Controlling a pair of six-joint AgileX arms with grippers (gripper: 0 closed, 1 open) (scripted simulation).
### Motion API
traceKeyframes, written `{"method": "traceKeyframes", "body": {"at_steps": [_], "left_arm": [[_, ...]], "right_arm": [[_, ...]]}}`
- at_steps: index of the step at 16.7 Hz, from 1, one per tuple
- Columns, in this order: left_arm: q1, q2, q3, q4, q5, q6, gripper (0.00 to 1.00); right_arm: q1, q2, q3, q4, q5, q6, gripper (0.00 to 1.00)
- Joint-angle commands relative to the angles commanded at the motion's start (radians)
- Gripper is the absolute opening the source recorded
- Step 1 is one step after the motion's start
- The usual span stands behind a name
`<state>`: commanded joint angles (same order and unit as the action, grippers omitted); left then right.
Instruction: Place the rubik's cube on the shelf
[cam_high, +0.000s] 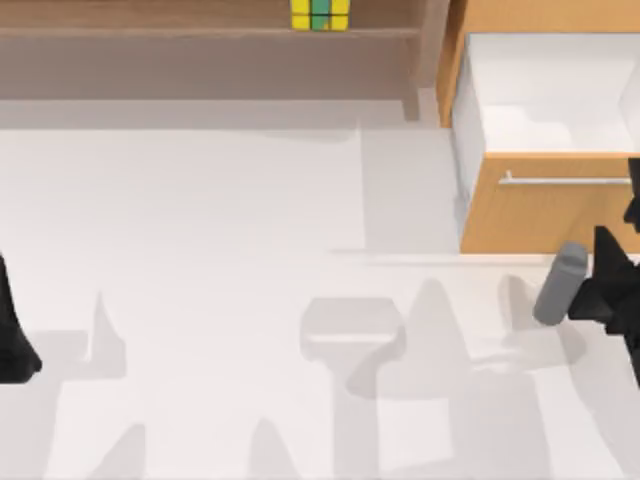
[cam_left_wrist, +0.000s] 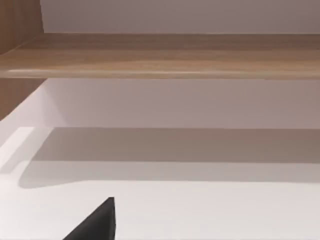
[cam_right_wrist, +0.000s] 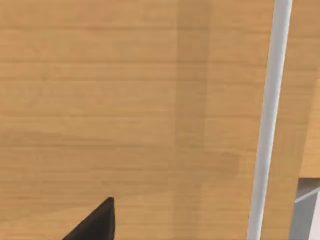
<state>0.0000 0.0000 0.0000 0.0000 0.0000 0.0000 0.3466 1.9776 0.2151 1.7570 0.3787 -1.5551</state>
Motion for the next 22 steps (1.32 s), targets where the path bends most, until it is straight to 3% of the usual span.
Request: {"method": "traceKeyframes", "body": {"at_steps": [16, 22], "left_arm": [[0.0, 0.0, 0.0, 0.0, 0.0, 0.0, 1.0], [0.0, 0.0, 0.0, 0.0, 0.0, 0.0, 1.0]], "right_arm": [[-0.038, 0.016, 0.094, -0.077, -0.038, 0.0, 1.0], [-0.038, 0.016, 0.094, -0.077, -0.038, 0.0, 0.55]]}}
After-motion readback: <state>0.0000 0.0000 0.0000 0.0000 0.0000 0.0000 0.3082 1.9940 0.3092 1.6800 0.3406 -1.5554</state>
